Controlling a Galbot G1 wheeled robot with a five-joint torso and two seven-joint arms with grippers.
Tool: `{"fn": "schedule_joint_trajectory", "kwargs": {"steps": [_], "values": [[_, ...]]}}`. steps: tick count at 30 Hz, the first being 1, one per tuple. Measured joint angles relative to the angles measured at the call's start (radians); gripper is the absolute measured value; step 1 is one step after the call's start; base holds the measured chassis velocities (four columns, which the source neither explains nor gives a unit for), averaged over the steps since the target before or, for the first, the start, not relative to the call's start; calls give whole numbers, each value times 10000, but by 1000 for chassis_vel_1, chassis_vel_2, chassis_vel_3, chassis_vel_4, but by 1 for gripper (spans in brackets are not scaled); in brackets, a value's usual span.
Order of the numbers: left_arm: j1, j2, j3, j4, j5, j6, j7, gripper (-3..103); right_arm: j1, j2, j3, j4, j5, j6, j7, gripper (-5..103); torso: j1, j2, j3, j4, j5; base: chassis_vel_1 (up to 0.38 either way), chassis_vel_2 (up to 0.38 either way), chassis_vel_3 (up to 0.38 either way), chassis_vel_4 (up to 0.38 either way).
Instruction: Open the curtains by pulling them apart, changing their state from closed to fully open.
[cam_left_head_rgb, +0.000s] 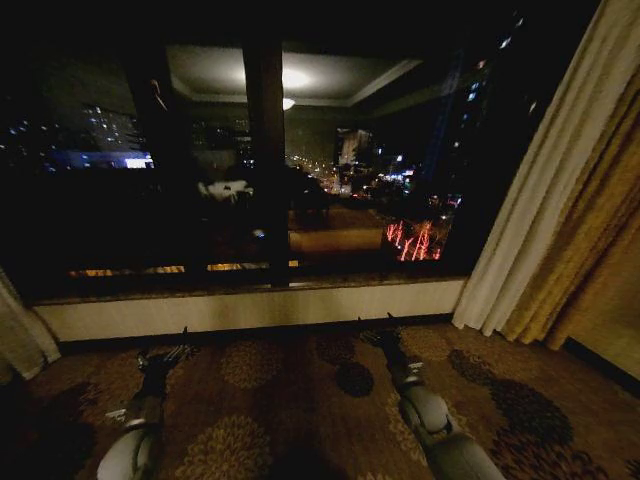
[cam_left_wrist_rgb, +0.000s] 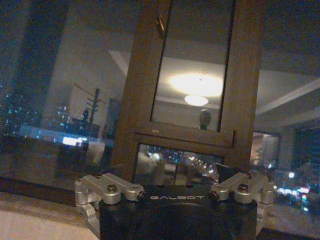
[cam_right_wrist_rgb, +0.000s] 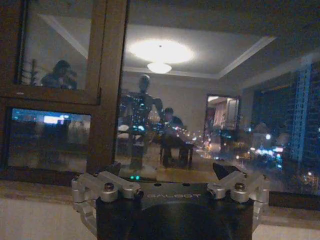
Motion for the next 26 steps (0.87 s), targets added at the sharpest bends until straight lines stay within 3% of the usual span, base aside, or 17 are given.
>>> {"fn": "schedule_joint_trajectory", "kwargs": {"steps": [26], "values": [[5,0,-1,0,0,1,0,100,-1,0,1,0,0,0,0,100,-18,10,-8,-1,-1,-10,9,13,-7]]}}
